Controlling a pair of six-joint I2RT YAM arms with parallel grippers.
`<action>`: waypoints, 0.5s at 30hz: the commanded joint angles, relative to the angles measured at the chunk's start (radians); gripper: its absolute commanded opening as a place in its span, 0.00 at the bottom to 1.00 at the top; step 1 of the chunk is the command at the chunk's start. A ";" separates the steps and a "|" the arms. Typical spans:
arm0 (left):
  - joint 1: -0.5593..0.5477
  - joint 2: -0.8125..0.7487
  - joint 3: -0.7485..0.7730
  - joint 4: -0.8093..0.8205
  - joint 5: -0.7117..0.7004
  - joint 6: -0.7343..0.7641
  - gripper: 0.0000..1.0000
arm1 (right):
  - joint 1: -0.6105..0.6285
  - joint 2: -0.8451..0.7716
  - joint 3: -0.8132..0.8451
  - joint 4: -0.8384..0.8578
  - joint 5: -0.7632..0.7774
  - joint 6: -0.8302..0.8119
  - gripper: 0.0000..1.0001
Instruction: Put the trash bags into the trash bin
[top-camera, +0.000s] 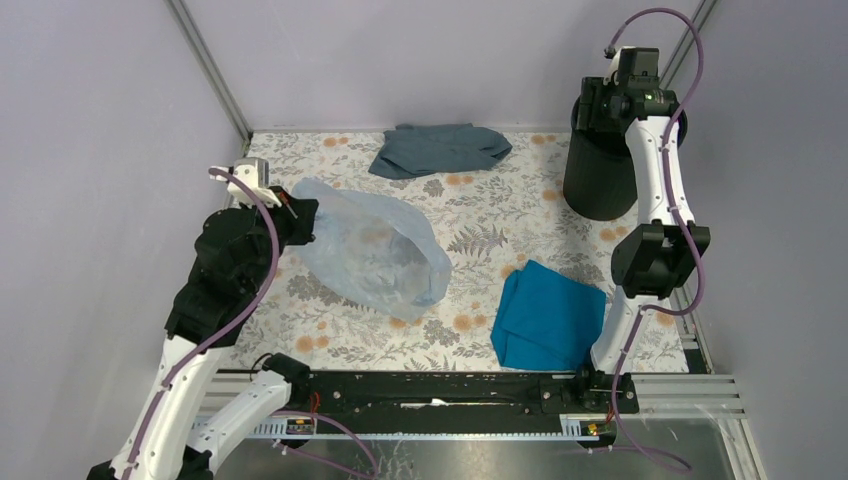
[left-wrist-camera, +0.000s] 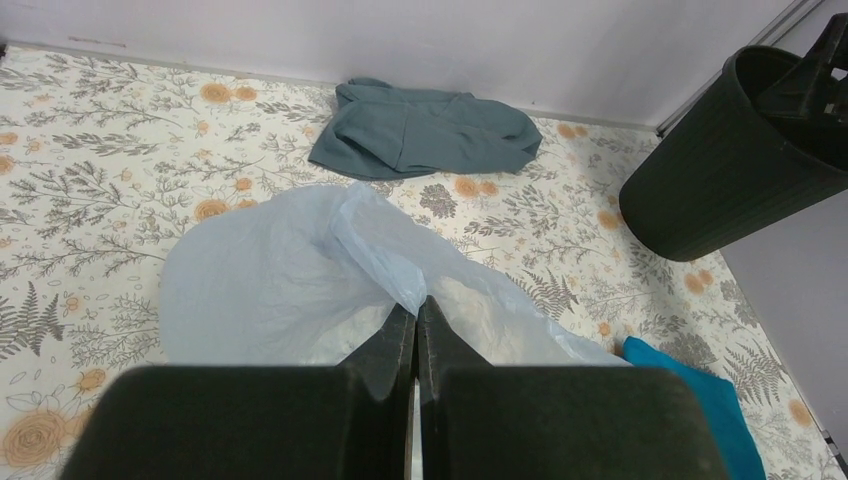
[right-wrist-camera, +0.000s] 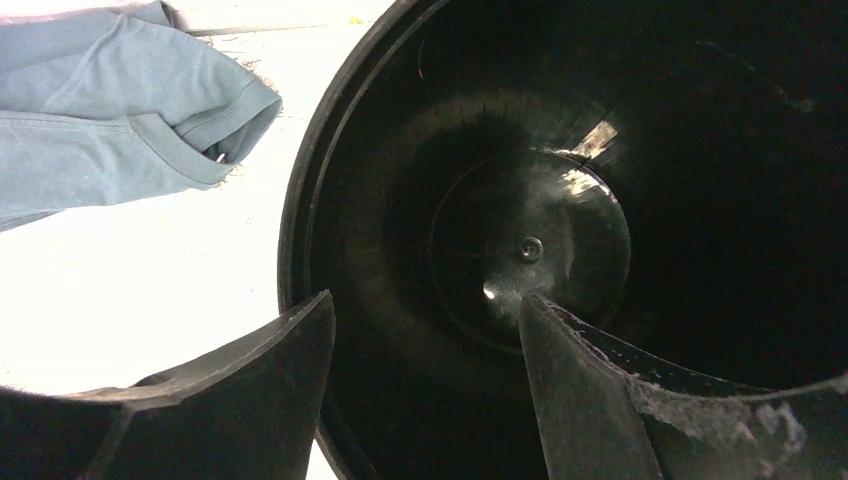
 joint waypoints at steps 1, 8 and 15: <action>-0.003 -0.020 0.037 0.012 -0.017 0.003 0.00 | 0.008 -0.005 0.020 0.017 -0.045 0.009 0.75; -0.003 -0.010 0.036 0.012 -0.011 -0.005 0.00 | 0.008 -0.016 0.190 -0.069 -0.057 0.072 0.84; -0.003 -0.018 0.047 0.009 -0.002 -0.014 0.00 | 0.008 -0.069 0.037 0.055 -0.045 0.073 0.92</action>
